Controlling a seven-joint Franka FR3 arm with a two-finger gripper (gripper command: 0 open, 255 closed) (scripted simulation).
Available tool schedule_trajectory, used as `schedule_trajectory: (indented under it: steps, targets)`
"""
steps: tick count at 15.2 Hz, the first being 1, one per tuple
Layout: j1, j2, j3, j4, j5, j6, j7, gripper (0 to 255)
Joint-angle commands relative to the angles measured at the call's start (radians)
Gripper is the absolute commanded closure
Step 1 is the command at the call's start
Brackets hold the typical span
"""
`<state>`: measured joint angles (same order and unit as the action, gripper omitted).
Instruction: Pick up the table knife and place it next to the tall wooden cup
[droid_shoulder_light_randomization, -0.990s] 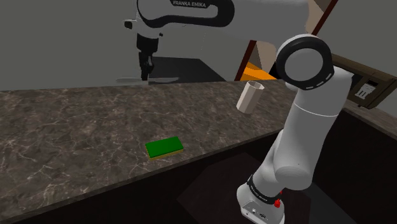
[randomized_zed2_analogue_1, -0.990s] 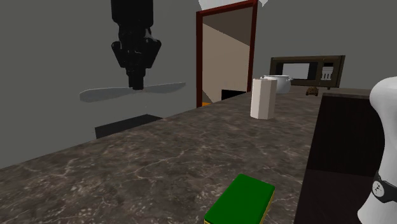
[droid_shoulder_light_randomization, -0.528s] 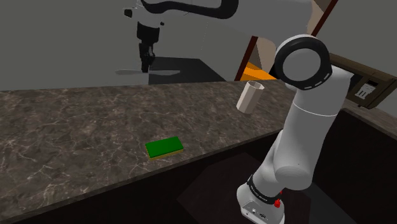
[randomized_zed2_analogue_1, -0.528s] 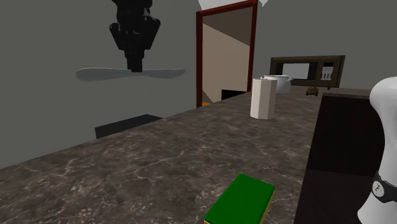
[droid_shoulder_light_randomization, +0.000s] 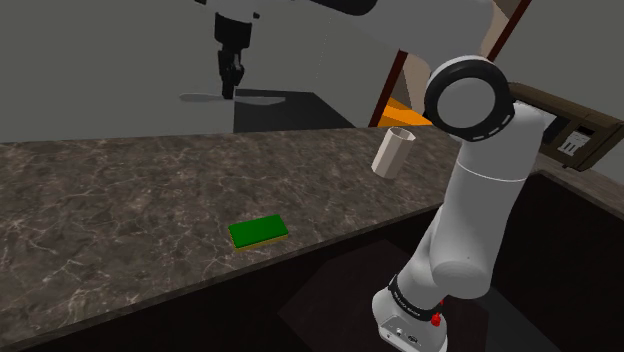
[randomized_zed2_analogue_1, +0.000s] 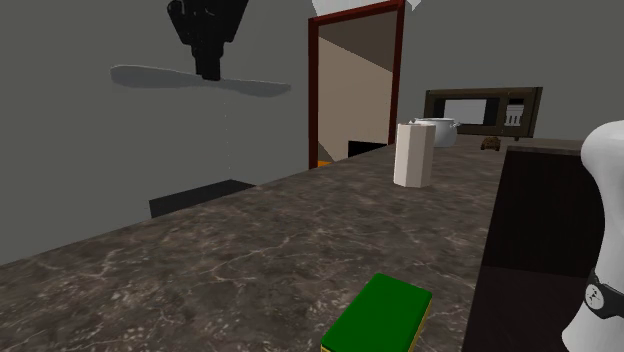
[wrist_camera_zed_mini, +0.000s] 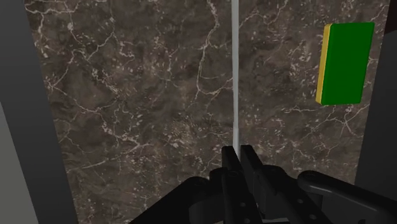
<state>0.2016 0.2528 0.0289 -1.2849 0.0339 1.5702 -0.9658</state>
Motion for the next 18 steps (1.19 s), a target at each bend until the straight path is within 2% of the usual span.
schedule_trajectory:
  steps: [1, 9, 18]
  targets:
    - [-0.012, -0.036, -0.006, -0.041, 0.003, 0.003, -0.017, 255]
    - [-0.085, -0.298, -0.064, -0.375, 0.01, 0.07, -0.151, 255]
    - [-0.159, -0.518, -0.158, -0.609, -0.019, 0.079, -0.314, 255]
